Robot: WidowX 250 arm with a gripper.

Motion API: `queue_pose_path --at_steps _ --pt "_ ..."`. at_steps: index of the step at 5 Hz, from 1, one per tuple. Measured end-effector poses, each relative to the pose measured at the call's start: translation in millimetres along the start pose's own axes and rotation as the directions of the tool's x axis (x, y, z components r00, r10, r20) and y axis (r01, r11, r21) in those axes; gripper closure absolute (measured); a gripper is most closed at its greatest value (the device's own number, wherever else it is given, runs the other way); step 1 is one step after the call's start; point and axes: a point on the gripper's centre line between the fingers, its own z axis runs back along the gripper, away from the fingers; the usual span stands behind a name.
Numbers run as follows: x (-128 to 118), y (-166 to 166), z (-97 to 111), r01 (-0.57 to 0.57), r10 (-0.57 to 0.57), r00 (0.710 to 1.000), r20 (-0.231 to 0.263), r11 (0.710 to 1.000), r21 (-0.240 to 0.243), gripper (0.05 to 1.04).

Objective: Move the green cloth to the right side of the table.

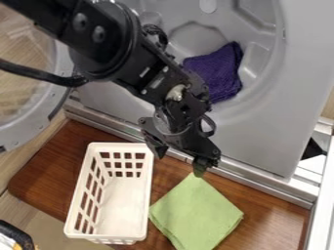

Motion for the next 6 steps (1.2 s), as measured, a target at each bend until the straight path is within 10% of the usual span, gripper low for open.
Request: queue_pose_path --at_steps 6 --pt "-29 -34 -78 0.103 -0.109 0.984 -0.138 0.993 -0.051 0.083"
